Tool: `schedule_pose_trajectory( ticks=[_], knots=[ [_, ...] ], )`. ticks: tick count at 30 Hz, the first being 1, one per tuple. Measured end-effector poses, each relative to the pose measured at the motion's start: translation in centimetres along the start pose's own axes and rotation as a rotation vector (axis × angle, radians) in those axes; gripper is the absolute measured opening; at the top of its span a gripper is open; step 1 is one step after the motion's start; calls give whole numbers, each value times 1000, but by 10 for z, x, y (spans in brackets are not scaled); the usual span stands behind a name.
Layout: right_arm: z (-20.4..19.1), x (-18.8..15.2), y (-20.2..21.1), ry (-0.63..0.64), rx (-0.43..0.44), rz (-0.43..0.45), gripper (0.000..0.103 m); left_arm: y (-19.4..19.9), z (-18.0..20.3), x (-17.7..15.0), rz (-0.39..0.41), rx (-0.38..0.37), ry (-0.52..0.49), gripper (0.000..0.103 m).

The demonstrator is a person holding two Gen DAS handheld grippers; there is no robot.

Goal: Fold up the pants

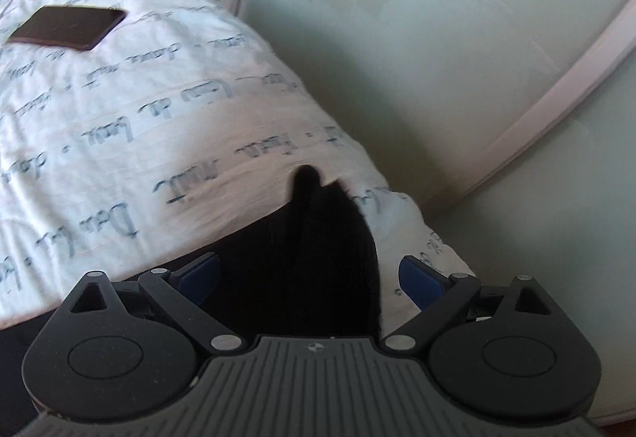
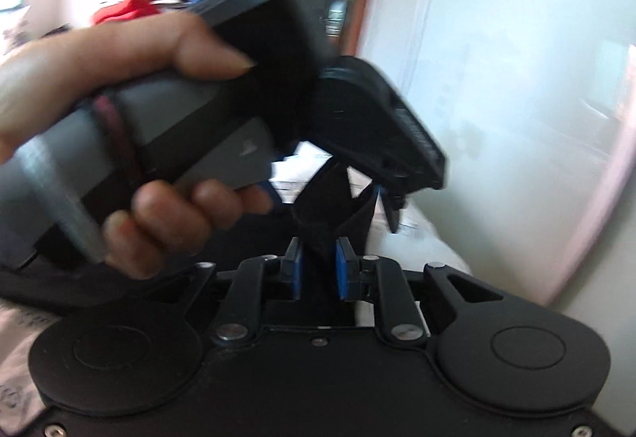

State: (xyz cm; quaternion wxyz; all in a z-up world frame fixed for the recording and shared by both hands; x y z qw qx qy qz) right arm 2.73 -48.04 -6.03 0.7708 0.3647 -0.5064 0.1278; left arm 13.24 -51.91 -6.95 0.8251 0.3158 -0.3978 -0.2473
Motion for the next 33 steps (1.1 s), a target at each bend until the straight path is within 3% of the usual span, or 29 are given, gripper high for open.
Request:
schedule_pose_trajectory(
  ticks=[4,8,12,15,16,17,19,21,27,31,33],
  knots=[
    [35,-17,-28,-190,39,-147,25,-3,5,-4,21,44,-30,96],
    [74,-42,-44,-544,195,-261,37,6,4,-6,46,93,-77,97],
    [102,-64,-59,-897,325,-329,39,12,1,-1,47,109,-88,97],
    [109,-69,-69,-984,348,-338,36,10,-3,5,33,71,-27,97],
    [111,-68,-71,-982,341,-337,30,8,-3,6,25,52,-9,97],
    [111,-67,-71,-971,327,-333,18,8,-2,6,23,31,6,97],
    [109,-62,-68,-923,307,-309,11,9,0,5,25,4,15,97],
    [95,-53,-51,-801,264,-265,9,9,1,4,19,2,11,97],
    [34,-16,-8,-206,89,-91,9,10,1,5,12,-61,82,97],
    [-2,-6,12,51,56,-3,9,11,6,7,22,-22,36,96],
    [-16,-2,18,114,58,38,9,11,10,6,22,-5,-9,92]
  ],
)
Point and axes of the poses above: each gripper's, at about its wrist camera, not at the fingertips, and y roughly against the way its jaws point, z to its right, x to its top, the point moved 4 cm from there along -y, roughly the way its jaws point, and after that the axes turned 13 degrees about -x, right-handed, at the moved point
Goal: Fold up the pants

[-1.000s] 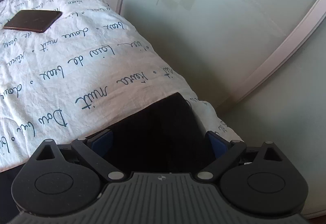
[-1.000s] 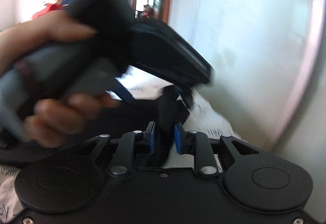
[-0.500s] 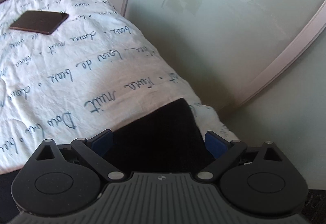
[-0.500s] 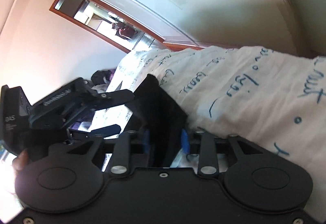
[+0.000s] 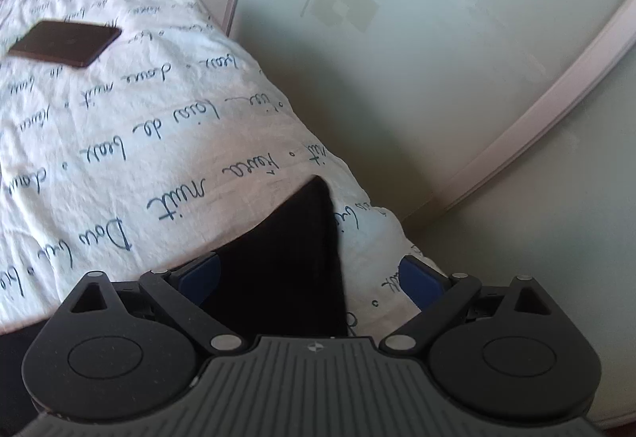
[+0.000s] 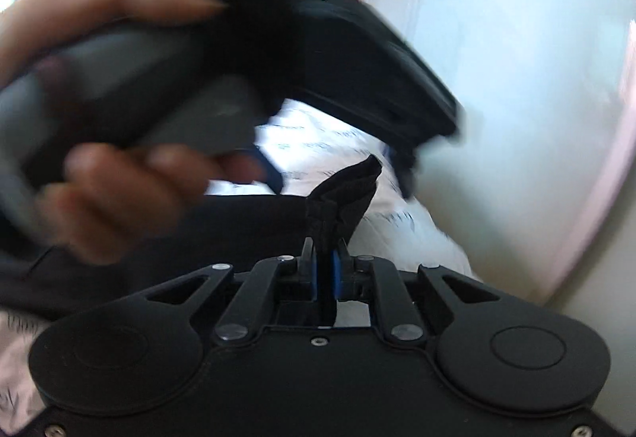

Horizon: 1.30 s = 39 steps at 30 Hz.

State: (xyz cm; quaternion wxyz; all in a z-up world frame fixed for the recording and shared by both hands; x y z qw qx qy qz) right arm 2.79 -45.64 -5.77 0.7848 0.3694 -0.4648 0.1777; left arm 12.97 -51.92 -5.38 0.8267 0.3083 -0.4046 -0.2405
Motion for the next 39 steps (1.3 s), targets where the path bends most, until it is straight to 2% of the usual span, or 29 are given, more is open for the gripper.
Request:
schedule_pose_trajectory(
  ticks=[1,2,3,4,5,8,12,15,21,25,27,30,31,33,35,39],
  knots=[
    [-2,0,5,18,2,14,9,0,1,-2,-4,10,-21,89],
    [-3,1,8,29,3,20,9,0,1,-3,-10,18,-36,76],
    [-3,1,11,31,3,24,9,-1,0,-5,-16,21,-43,49],
    [-2,1,12,26,5,23,9,-1,-3,-8,-30,22,-34,34],
    [-1,1,13,18,7,19,9,-1,-7,-11,-37,20,-15,13],
    [-3,6,17,-22,34,15,9,13,-20,-18,14,-19,34,3],
    [-14,15,28,-93,135,24,10,48,-31,-25,82,-26,37,3],
    [-34,24,44,-86,212,55,9,87,-43,-38,131,3,36,3],
    [-107,30,67,-36,441,70,10,169,-100,-82,222,142,107,4],
    [-174,25,75,32,560,45,10,206,-149,-110,251,284,177,4],
    [-202,22,78,77,583,43,10,216,-172,-121,247,318,223,4],
    [-231,20,87,150,573,48,9,228,-198,-138,235,310,285,8],
    [-233,21,92,169,573,42,9,231,-204,-142,233,304,298,9],
    [-240,21,90,202,569,26,9,234,-213,-150,224,299,308,21],
    [-248,23,90,223,562,12,10,237,-219,-154,233,310,327,27],
    [-249,28,88,232,581,-4,10,248,-225,-168,263,308,339,26]
  ],
)
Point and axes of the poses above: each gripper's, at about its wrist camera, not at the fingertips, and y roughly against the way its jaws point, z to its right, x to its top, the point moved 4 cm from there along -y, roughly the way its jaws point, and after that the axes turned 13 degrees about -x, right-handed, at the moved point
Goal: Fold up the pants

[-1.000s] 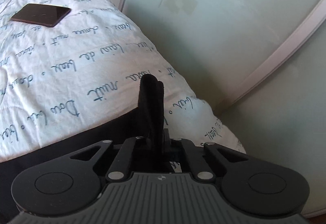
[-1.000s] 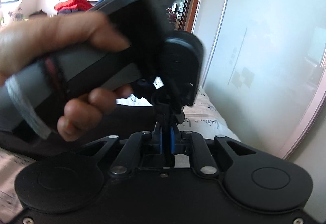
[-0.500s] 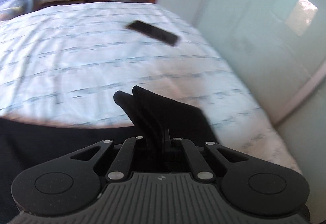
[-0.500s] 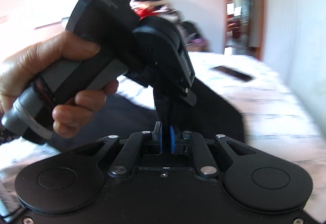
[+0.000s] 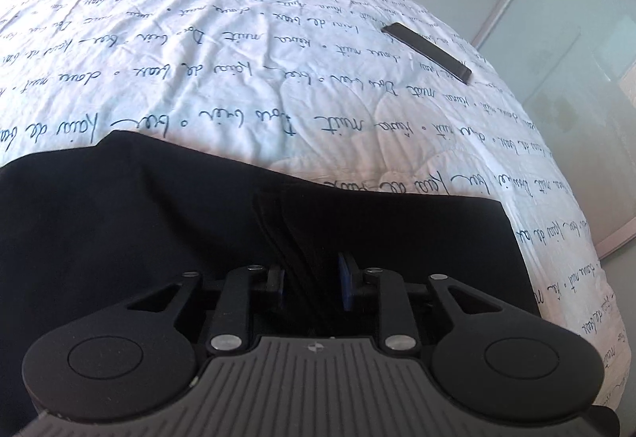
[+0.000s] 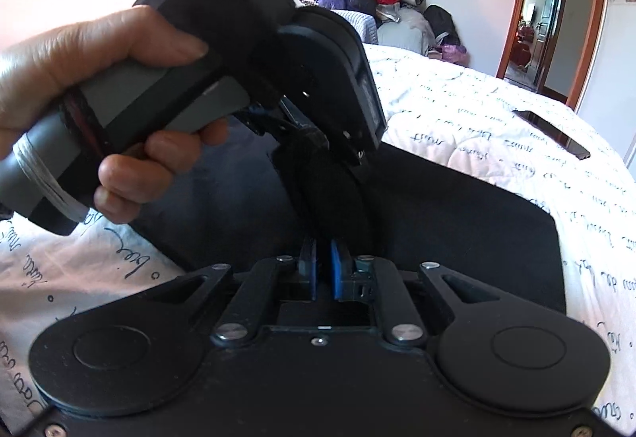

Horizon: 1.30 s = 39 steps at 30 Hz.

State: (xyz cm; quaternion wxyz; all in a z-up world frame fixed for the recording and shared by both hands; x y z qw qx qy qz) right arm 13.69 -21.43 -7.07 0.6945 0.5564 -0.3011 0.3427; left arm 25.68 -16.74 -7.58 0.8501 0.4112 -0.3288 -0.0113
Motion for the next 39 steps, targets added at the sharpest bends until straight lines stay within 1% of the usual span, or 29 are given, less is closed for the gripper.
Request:
schedule_pose_trajectory(
  ticks=[2,3,4,5,7,8,10,11,12,13,14,15,17,19,21,22,23,24,25,26,27,29,31,32,34,35,36,38,39],
  knots=[
    [-2,0,1,12,9,-5,10,3,-2,-2,13,1,-3,21],
    [3,2,-8,18,15,-4,10,5,-3,-3,20,-1,-5,17],
    [2,3,-9,25,23,-3,10,8,-4,-4,26,-2,-3,15],
    [6,7,-20,32,26,-3,10,9,-4,-5,29,0,-4,14],
    [2,7,-27,50,27,-2,9,11,-7,-6,37,12,0,14],
    [3,3,-35,52,26,-8,9,11,-10,-7,35,14,12,14],
    [6,2,-36,49,24,-26,9,15,-13,-8,22,3,35,27],
    [5,3,-16,40,40,-26,10,20,-13,-9,18,-2,36,34],
    [12,6,-4,27,51,-18,10,30,-14,-10,24,12,37,45],
    [18,6,5,18,49,-5,10,41,-15,-11,39,26,31,52],
    [28,7,12,9,29,9,10,54,-17,-12,57,53,19,68],
    [39,7,20,0,-4,18,10,69,-19,-13,81,90,4,79],
    [69,1,32,-25,-95,20,10,100,-26,-18,137,182,-46,86],
    [100,-8,38,-53,-178,-4,10,131,-35,-24,149,320,-111,87],
    [127,-20,43,-65,-245,-39,15,158,-45,-27,148,469,-165,87],
    [136,-26,43,-59,-256,-63,18,174,-49,-28,154,556,-188,87],
    [141,-32,44,-44,-260,-83,18,188,-53,-28,163,631,-201,88],
    [144,-37,45,-32,-261,-85,20,200,-54,-26,172,683,-205,91],
    [146,-40,44,-33,-253,-79,23,210,-54,-25,172,694,-204,94],
    [147,-43,42,-47,-239,-78,24,214,-50,-23,161,657,-200,98],
    [147,-43,41,-59,-222,-79,24,215,-44,-21,156,588,-185,98],
    [151,-40,37,-61,-206,-74,26,206,-28,-22,163,392,-129,99],
    [147,-44,28,-39,-218,-80,32,177,-7,-23,127,222,-115,99],
    [144,-48,28,-27,-224,-79,32,157,4,-24,103,168,-121,99],
    [142,-52,29,-28,-222,-82,31,120,26,-24,86,129,-151,99],
    [139,-57,24,-38,-199,-87,26,101,37,-24,79,119,-186,99],
    [140,-57,24,-44,-188,-88,14,83,46,-23,65,127,-215,99],
    [132,-62,23,-1,-215,-80,8,51,59,-25,35,160,-259,98],
    [131,-63,25,16,-215,-86,8,40,64,-26,27,164,-284,99]
  ],
)
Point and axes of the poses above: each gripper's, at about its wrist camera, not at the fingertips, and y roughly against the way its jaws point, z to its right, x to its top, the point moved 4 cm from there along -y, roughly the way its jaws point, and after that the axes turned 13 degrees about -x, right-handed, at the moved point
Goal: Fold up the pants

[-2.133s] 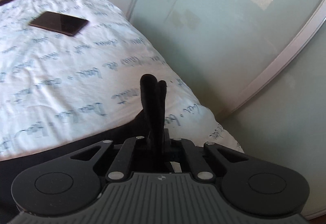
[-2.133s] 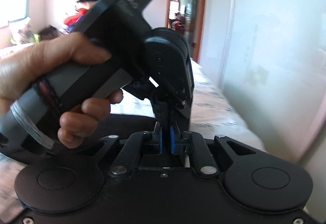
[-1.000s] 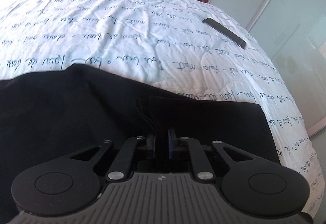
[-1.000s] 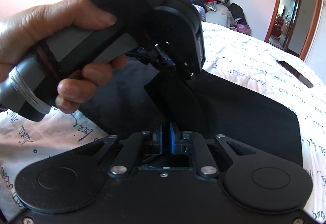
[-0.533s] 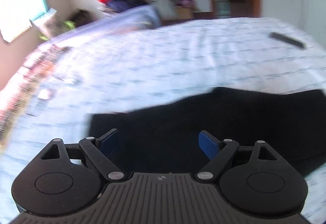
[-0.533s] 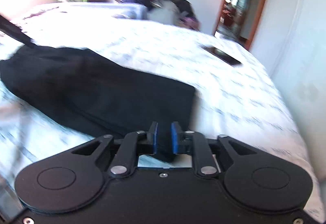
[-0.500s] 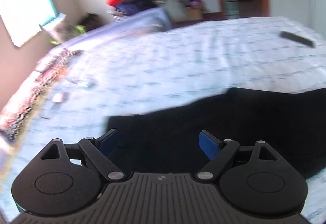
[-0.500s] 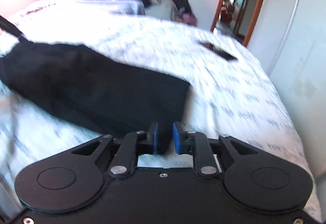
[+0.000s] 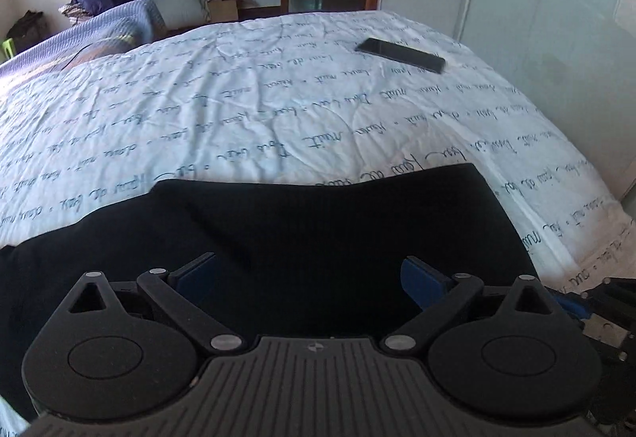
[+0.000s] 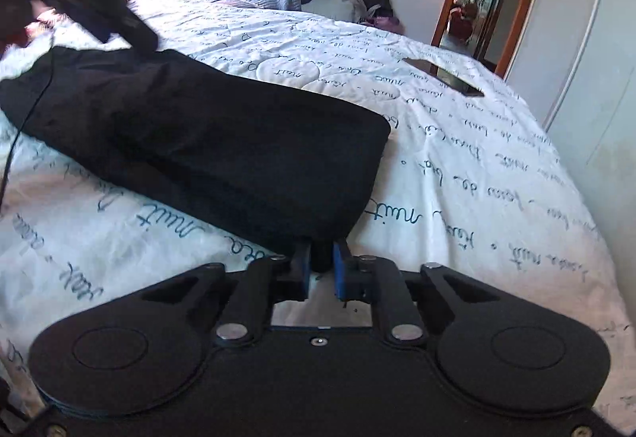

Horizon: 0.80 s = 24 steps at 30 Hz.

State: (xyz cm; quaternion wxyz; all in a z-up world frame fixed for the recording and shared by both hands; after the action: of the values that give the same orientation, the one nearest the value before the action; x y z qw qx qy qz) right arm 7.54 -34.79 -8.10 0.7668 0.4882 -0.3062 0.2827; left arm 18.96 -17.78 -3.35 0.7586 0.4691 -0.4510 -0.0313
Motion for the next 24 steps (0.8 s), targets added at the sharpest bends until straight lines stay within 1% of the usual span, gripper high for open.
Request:
schedule_pose_trajectory(
  ticks=[3,4,6,7,8,9,10,11,12,13,14,15,16,17,18,19,20,22,23,24],
  knots=[
    [2,-4,0,29,21,-41,8,-25,13,-8,-28,33,-50,99],
    [8,0,2,14,28,-40,8,-32,11,-9,-31,44,-58,99],
    [28,14,9,-61,67,-3,13,-41,7,-12,-35,80,-60,99],
    [39,23,9,-112,92,24,18,-46,5,-14,-41,88,-56,99],
    [50,34,6,-165,101,45,34,-51,3,-16,-56,84,-48,98],
    [55,43,-1,-204,98,56,45,-56,1,-21,-78,68,-34,100],
    [59,52,-12,-227,96,66,57,-58,1,-24,-82,59,-26,100],
    [60,61,-27,-244,100,60,57,-56,2,-28,-69,59,-27,100],
    [61,68,-46,-276,103,21,57,-54,4,-31,-58,62,-37,101],
    [63,73,-60,-311,128,-6,56,-52,7,-34,-58,62,-46,101],
    [67,77,-72,-351,174,-41,54,-50,9,-37,-60,59,-50,101],
    [71,78,-77,-392,215,-57,53,-49,11,-40,-60,56,-50,101],
    [78,79,-77,-443,256,-37,52,-47,12,-44,-57,48,-45,101],
    [85,81,-78,-487,262,-28,52,-45,12,-47,-52,37,-38,102],
    [87,83,-82,-509,245,-39,53,-45,12,-50,-45,26,-29,103],
    [86,86,-90,-507,244,-54,53,-46,11,-51,-37,21,-12,103],
    [83,86,-101,-509,273,-86,52,-46,10,-52,-33,15,6,103],
    [77,80,-129,-571,336,-181,51,-45,9,-52,-32,8,17,103],
    [75,76,-141,-596,365,-213,42,-44,9,-52,-33,7,13,103],
    [72,74,-148,-620,370,-236,36,-44,10,-53,-33,6,13,103]
  ],
)
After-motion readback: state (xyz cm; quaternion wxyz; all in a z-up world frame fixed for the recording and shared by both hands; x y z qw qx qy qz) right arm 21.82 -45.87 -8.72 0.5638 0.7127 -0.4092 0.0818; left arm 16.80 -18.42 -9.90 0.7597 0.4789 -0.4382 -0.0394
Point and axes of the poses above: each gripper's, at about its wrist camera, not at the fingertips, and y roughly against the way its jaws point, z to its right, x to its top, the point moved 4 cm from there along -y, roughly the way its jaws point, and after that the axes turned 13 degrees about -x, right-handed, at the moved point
